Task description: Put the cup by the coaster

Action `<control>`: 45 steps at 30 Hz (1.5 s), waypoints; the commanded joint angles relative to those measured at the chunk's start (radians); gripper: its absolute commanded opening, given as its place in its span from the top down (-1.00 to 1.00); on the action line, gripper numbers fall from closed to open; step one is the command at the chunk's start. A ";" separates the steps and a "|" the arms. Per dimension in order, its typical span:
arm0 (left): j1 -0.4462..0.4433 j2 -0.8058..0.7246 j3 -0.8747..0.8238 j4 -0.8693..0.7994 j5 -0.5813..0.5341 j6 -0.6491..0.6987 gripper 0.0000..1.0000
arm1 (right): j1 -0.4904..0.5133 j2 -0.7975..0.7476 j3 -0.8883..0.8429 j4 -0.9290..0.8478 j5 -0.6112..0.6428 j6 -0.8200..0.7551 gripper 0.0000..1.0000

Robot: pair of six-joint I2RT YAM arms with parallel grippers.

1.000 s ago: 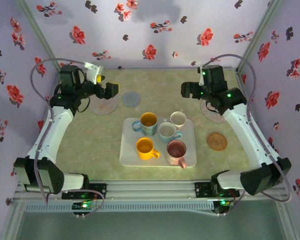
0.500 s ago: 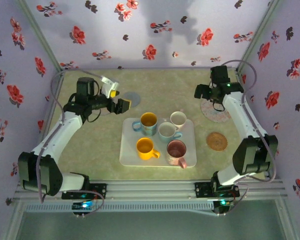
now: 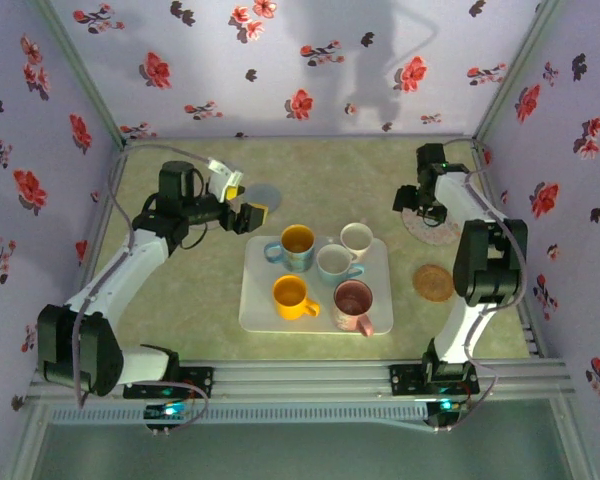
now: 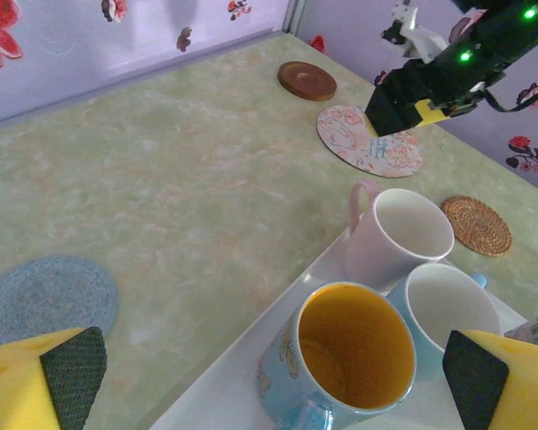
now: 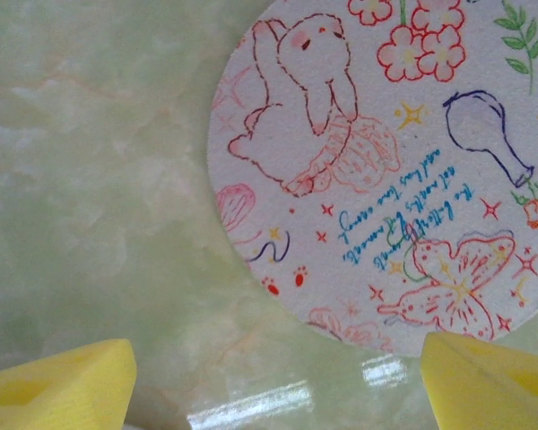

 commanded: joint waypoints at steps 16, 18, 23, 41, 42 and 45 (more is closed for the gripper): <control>-0.026 0.009 -0.022 0.009 0.018 0.003 -0.99 | -0.011 0.273 0.196 -0.069 0.024 -0.054 -0.48; -0.026 0.012 -0.018 0.004 0.014 0.011 -0.99 | -0.011 0.284 0.202 -0.071 0.049 -0.058 -0.47; -0.026 0.014 -0.006 -0.012 0.001 0.041 -0.99 | -0.012 0.342 0.266 -0.132 0.096 -0.101 -0.35; -0.027 0.007 0.034 -0.072 -0.055 0.061 -0.99 | -0.020 0.348 0.267 -0.139 0.034 -0.056 0.57; -0.026 0.002 0.031 -0.068 -0.064 0.061 -0.99 | -0.021 0.344 0.268 -0.144 0.031 -0.056 0.61; -0.025 -0.003 0.041 -0.086 -0.090 0.063 -0.99 | -0.021 0.332 0.277 -0.165 0.014 -0.050 0.80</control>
